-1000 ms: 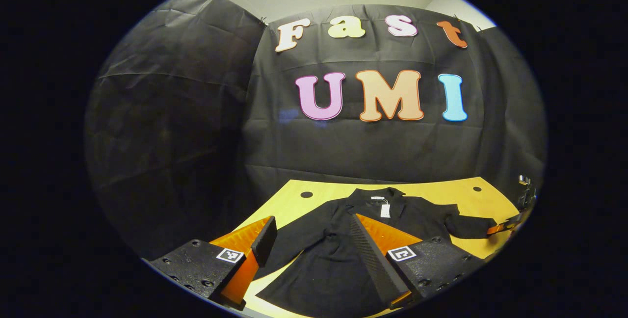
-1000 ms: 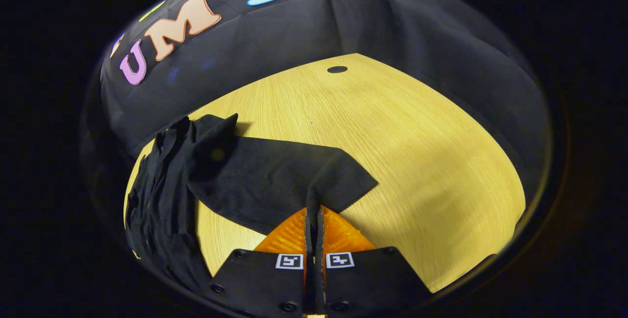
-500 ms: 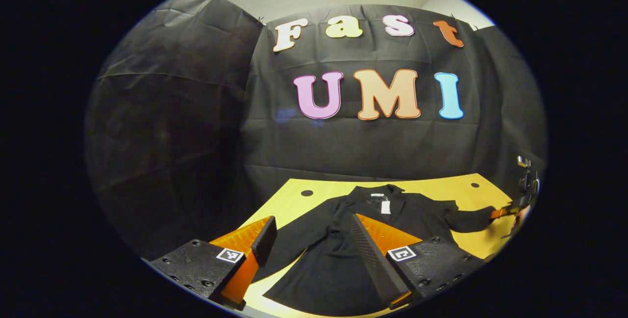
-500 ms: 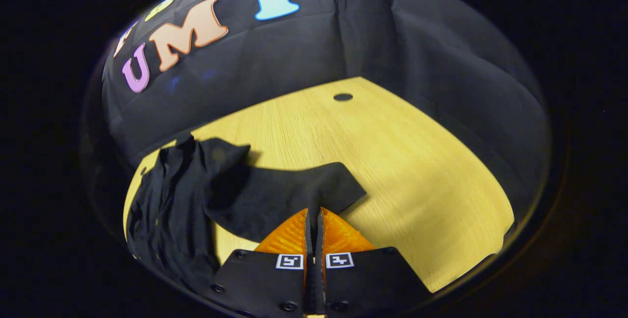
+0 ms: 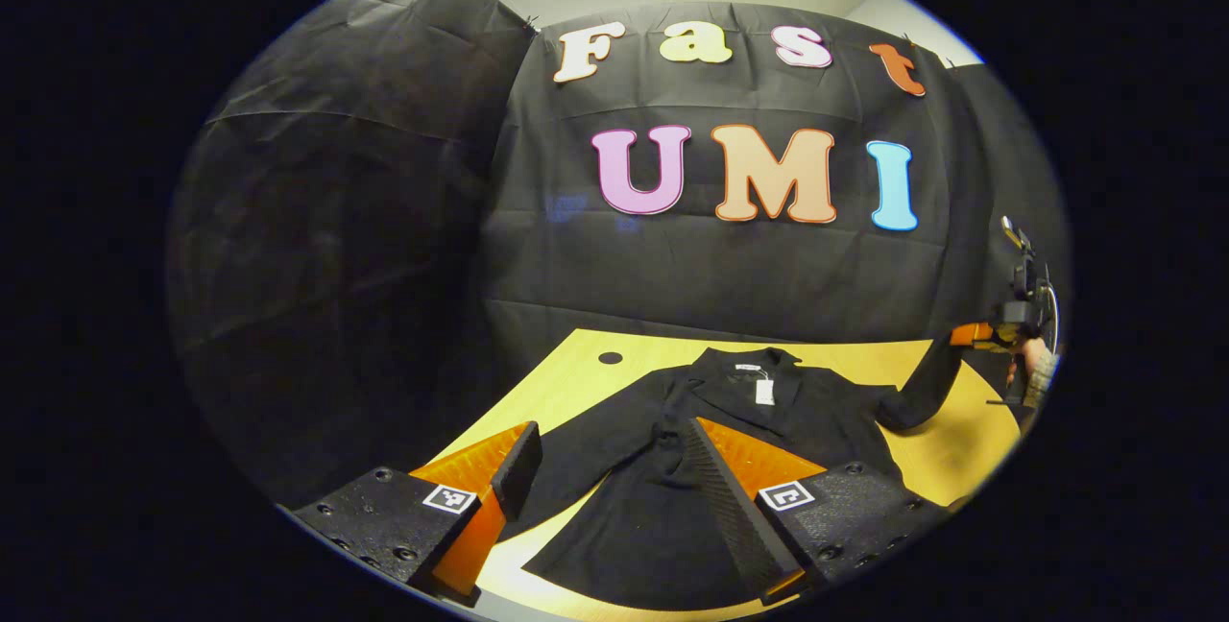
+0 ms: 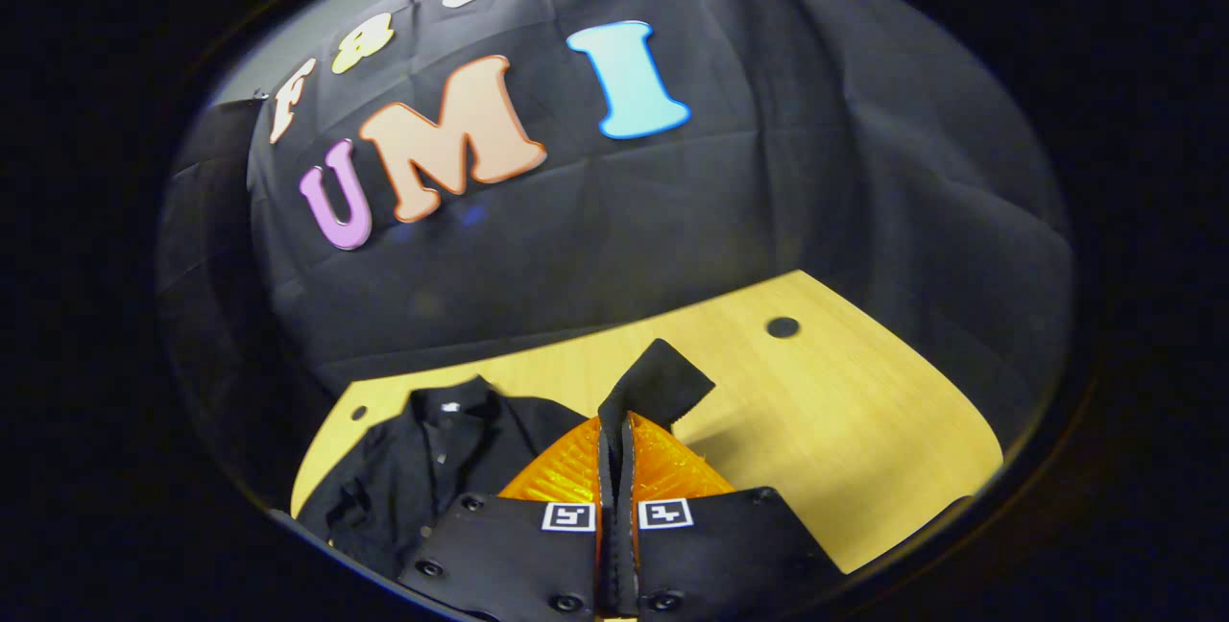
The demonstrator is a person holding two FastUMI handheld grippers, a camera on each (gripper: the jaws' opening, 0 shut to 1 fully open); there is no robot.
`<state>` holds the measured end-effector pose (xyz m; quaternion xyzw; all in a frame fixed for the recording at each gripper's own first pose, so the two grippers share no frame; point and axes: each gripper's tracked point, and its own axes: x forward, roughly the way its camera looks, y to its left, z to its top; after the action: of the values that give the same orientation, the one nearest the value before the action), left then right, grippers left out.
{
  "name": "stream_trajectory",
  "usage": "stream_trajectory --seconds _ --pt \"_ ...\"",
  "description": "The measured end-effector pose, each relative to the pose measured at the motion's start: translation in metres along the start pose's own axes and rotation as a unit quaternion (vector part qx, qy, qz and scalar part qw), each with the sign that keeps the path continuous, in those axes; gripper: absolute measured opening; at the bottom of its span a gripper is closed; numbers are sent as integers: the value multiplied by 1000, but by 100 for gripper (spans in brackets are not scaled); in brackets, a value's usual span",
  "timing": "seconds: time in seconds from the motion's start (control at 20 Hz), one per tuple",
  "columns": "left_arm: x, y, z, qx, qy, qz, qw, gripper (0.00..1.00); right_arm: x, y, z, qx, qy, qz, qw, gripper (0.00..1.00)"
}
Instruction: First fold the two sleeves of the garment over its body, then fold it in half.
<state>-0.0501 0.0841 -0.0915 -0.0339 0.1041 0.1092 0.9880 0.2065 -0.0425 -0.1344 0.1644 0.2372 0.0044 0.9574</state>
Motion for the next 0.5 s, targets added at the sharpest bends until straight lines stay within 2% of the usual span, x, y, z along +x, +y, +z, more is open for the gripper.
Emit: stream_trajectory --seconds 0.25,0.5 --pt "-1 15 -4 -18 1 5 1000 93 23 107 2 -19 -2 73 997 2" --pt "1 35 -14 -22 14 28 999 91 42 205 -22 -32 14 136 990 0"
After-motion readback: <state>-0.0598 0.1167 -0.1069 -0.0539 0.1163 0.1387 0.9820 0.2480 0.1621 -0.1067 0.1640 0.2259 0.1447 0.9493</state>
